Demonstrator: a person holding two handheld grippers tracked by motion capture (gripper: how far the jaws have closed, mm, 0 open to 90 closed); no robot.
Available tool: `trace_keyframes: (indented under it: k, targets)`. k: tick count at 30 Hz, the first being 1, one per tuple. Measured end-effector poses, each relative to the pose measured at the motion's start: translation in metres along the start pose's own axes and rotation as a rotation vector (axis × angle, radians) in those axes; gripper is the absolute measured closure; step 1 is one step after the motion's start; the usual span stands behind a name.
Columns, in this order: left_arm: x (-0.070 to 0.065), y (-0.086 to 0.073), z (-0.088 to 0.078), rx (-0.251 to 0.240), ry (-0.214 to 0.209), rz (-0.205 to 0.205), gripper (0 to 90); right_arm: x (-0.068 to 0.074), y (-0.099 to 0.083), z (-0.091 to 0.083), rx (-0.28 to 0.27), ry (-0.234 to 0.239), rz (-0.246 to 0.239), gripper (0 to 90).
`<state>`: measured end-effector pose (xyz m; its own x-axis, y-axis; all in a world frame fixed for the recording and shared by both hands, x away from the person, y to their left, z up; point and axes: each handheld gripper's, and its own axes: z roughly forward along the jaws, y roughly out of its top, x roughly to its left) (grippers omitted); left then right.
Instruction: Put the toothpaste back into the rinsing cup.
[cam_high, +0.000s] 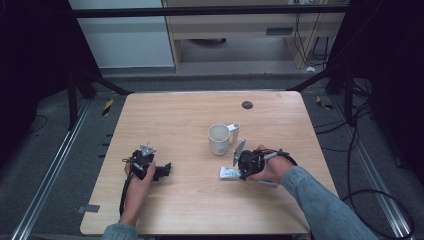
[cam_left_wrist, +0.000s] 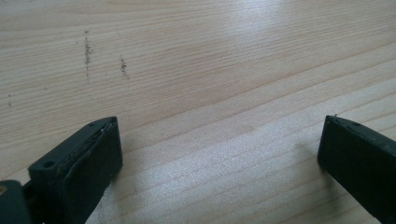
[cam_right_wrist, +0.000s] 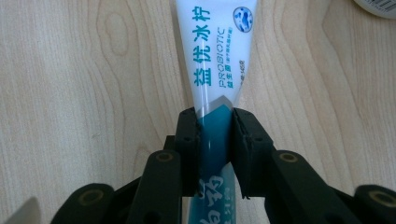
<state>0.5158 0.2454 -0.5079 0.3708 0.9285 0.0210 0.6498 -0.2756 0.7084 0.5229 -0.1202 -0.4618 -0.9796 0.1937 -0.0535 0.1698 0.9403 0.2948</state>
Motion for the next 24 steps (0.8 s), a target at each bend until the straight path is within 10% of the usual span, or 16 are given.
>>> trace_keyframes:
  k: [24]
  targets:
    - [0.000,0.000,0.000,0.000,-0.001,0.000,0.0,-0.009,-0.019,-0.025,-0.071,-0.066,0.101,78.6]
